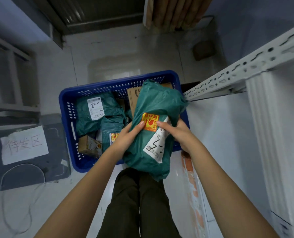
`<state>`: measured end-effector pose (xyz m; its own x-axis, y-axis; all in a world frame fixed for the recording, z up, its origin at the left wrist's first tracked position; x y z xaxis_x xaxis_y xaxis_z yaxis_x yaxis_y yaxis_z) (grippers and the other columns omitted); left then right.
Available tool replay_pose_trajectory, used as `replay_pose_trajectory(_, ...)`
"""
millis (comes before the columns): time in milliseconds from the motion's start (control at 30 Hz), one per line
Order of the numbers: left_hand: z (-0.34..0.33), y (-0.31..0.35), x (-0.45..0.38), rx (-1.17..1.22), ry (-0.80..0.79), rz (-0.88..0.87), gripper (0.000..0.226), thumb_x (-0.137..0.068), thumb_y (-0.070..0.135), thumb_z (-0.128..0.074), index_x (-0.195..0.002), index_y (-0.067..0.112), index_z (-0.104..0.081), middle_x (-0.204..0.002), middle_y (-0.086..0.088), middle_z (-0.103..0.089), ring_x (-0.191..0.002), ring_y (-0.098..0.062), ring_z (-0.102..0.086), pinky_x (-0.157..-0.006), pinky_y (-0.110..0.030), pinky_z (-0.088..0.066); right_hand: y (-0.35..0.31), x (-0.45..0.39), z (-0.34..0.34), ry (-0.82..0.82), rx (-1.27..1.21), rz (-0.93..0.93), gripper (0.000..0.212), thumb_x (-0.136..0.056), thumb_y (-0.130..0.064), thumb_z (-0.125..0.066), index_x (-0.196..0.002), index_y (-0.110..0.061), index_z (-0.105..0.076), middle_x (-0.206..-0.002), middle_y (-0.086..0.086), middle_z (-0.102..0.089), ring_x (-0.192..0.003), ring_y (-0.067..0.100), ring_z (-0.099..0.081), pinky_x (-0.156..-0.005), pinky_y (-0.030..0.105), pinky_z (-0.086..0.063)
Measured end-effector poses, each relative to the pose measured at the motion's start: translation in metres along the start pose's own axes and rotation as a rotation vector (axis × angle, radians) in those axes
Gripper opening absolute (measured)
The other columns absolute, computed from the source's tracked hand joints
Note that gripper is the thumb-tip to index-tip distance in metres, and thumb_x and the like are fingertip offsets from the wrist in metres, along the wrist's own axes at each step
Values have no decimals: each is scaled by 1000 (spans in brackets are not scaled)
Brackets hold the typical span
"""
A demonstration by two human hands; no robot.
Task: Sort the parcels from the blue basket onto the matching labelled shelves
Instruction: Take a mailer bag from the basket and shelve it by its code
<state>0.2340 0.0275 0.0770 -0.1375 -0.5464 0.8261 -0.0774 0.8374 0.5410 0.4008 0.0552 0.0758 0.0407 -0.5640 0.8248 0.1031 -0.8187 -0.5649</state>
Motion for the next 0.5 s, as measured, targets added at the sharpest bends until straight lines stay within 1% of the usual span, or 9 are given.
replay_pose_trajectory(67, -5, 24, 26, -22, -1, -29, 34, -89, 46, -56, -120, 34, -54, -105, 13, -64, -94, -5, -63, -74, -20, -48, -18, 22, 1, 12, -15, 21, 87, -44, -55, -85, -120, -31, -51, -124, -4, -62, -115, 19, -58, -101, 45, -46)
replay_pose_trajectory(133, -11, 45, 51, -33, -9, -50, 33, -90, 46, -55, -121, 34, -52, -106, 13, -62, -95, -4, -62, -73, -20, -48, -36, 43, 2, 9, -36, 63, 95, -40, -57, -86, -123, -28, -51, -125, -3, -61, -115, 19, -58, -101, 45, -46)
replay_pose_trajectory(200, -14, 63, 75, -39, -9, -73, 33, -91, 47, -53, -122, 35, -51, -106, 13, -61, -94, -2, -61, -72, -18, -47, -55, 63, 2, 8, -50, 108, 106, -40, -55, -87, -132, -24, -46, -128, -3, -60, -116, 19, -58, -100, 44, -47)
replay_pose_trajectory(300, -18, 85, 114, -26, -6, -104, 29, -92, 45, -52, -119, 35, -53, -104, 13, -62, -91, -1, -61, -71, -18, -47, -81, 97, 0, -10, -53, 162, 103, -45, -49, -85, -135, -20, -45, -128, 0, -61, -115, 19, -59, -100, 43, -48)
replay_pose_trajectory(367, -20, 97, 133, -13, -8, -126, 32, -91, 44, -55, -121, 33, -56, -111, 8, -65, -96, -7, -63, -77, -22, -50, -95, 115, 0, -3, -60, 200, 95, -49, -46, -84, -132, -17, -48, -126, 2, -62, -114, 20, -60, -100, 43, -48)
replay_pose_trajectory(400, -21, 103, 142, -17, 2, -151, 34, -91, 43, -56, -122, 32, -56, -113, 6, -66, -96, -8, -65, -77, -23, -51, -101, 124, 0, 1, -71, 217, 90, -52, -44, -85, -130, -18, -49, -125, 3, -63, -114, 20, -61, -100, 44, -48)
replay_pose_trajectory(433, -23, 112, 152, -20, 13, -182, 34, -90, 43, -57, -122, 32, -56, -112, 6, -67, -96, -7, -65, -75, -21, -51, -108, 133, 1, 7, -79, 239, 89, -53, -45, -85, -130, -18, -49, -125, 3, -63, -114, 20, -60, -100, 44, -47)
replay_pose_trajectory(500, -27, 126, 169, -24, 28, -238, 31, -90, 41, -57, -120, 31, -58, -109, 7, -67, -94, -7, -65, -72, -20, -50, -122, 153, 6, 24, -83, 293, 96, -50, -52, -84, -132, -20, -48, -127, 1, -61, -116, 19, -59, -101, 42, -47)
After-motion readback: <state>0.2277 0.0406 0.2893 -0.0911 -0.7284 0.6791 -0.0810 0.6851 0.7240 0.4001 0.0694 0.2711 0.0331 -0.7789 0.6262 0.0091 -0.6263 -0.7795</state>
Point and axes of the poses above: each hand's wrist, its own x-axis away from the middle knuckle, its own z-axis out of the back of the hand, y = z × x, the point moved 9 cm from there along -x, towards the middle knuckle
